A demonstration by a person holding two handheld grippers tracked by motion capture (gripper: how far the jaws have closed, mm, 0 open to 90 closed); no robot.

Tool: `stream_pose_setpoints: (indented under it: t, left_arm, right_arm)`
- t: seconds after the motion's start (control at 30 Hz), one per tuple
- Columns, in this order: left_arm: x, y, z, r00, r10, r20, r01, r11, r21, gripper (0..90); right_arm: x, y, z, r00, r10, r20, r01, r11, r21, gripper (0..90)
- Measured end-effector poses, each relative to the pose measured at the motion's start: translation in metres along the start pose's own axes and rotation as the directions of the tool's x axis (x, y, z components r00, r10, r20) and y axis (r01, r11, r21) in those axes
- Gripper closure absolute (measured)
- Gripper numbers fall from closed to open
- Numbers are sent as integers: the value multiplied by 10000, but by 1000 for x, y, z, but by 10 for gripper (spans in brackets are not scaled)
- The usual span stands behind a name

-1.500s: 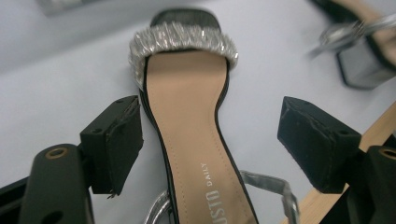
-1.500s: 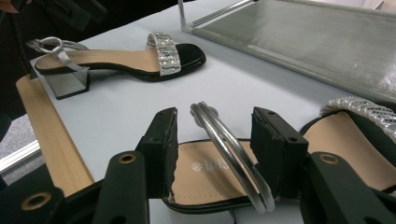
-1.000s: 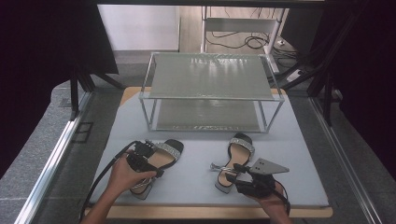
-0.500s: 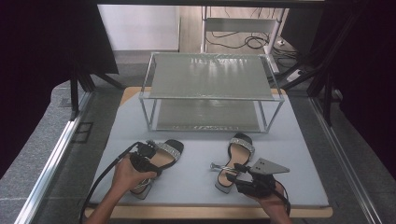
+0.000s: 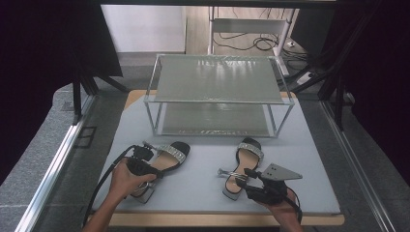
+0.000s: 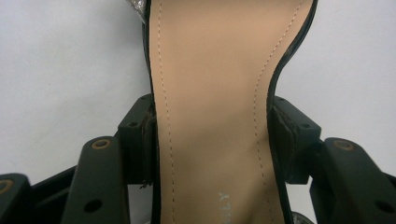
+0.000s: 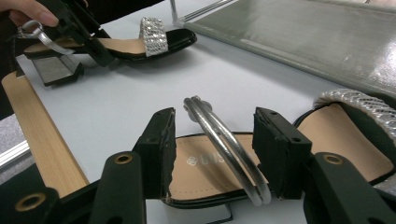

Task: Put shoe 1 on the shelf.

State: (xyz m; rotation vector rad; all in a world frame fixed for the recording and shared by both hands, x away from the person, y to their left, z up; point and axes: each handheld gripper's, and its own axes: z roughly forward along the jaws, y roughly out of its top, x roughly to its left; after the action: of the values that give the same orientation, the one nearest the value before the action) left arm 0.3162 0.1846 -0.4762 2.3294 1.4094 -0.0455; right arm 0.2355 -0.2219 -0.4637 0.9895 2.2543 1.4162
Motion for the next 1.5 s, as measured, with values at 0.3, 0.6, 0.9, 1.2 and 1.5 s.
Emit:
stream_pose_setpoints:
  t: [0.3,0.6,0.9,1.2,1.5]
  left_arm:
    - [-2,11,-31,9985,415,354,-397,9979,-507,419]
    - [-6,24,-53,9948,791,645,-737,9939,-818,420]
    - [-14,34,-70,9899,1142,844,-1060,9897,-963,420]
    - [-25,48,-88,9836,1547,925,-1432,9824,-1201,420]
    - [-39,64,-110,9736,2114,866,-1998,9718,-1251,420]
  right_arm:
    - [-3,1,-3,9999,114,85,-113,9999,-89,494]
    - [-3,0,-2,9999,107,66,-107,9999,-39,494]
    - [-5,0,-2,9999,116,75,-116,9999,8,493]
    - [-5,-1,-3,9999,143,93,-143,9999,15,493]
    - [-6,-3,-2,9998,164,117,-166,9998,131,493]
